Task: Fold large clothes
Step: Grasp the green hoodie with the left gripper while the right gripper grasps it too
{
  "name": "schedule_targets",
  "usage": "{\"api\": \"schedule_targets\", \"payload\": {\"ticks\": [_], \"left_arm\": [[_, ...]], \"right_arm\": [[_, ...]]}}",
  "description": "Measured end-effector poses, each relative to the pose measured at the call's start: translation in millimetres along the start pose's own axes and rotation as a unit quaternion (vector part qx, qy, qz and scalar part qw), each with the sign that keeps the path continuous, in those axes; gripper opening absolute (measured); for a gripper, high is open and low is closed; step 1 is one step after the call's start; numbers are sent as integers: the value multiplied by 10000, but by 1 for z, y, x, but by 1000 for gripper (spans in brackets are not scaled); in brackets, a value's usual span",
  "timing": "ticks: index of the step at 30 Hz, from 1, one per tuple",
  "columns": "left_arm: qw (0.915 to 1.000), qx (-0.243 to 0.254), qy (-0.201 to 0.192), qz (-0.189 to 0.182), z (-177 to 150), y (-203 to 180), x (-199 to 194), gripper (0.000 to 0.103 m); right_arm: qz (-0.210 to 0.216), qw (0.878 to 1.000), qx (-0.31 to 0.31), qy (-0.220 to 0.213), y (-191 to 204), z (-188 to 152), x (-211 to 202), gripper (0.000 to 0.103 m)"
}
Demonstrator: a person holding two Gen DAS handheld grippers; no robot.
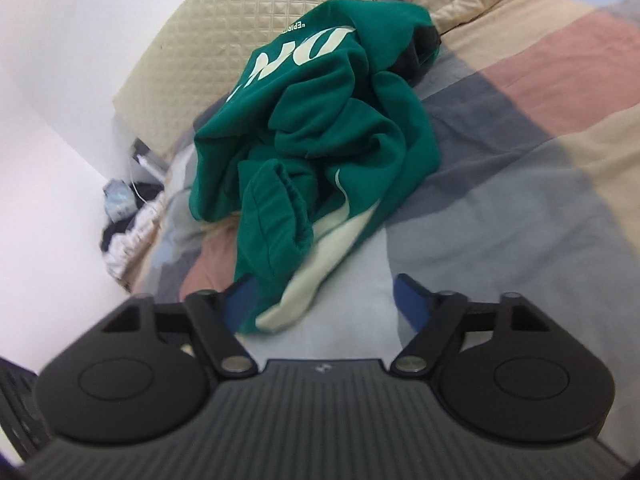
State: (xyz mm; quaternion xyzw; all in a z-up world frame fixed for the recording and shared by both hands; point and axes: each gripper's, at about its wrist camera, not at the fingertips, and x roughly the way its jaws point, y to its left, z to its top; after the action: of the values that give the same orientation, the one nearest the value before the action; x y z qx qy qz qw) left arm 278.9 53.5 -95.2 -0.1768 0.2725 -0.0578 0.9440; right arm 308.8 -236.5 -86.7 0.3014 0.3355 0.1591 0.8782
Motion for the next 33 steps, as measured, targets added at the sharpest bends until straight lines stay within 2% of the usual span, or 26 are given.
{"api": "schedule_targets", "payload": {"ticks": [1,4,5,8,10,12,15,18,23,28,33], "left_arm": [[10000,1,13,-29,-1,4,11,102],[9997,-150,140,-106,-5,16,41,93],[9995,-230,166,-162,-6,20,50,88],[9986,-369,154,-356,-9,27,68,76],[9980,-426,231,-396,-12,29,78,62],[9978,-469,275,-372,-16,30,82,44],[9968,-555,184,-548,-18,33,77,20],[9963,-434,-80,-739,-14,23,53,14],[9900,-365,-578,-1237,-12,-2,2,12],[9824,-363,-1073,-1483,-11,-19,-60,11],[9743,-446,-1329,-1762,-23,-34,-131,10]], "right_arm": [[73,9999,73,-32,-4,2,7,70],[182,9994,286,-9,-14,7,31,56],[200,9993,325,20,-16,9,39,49],[325,9985,435,40,-20,9,57,41],[407,9982,438,25,-21,10,66,39],[383,9986,343,131,-22,8,74,22],[343,9989,196,235,-20,5,75,14],[452,9988,-197,9,-6,5,58,7],[602,9932,-860,-505,23,8,14,5],[807,9865,-1196,-773,38,0,-32,5],[1063,9757,-1607,-1042,63,-11,-86,5]]}}
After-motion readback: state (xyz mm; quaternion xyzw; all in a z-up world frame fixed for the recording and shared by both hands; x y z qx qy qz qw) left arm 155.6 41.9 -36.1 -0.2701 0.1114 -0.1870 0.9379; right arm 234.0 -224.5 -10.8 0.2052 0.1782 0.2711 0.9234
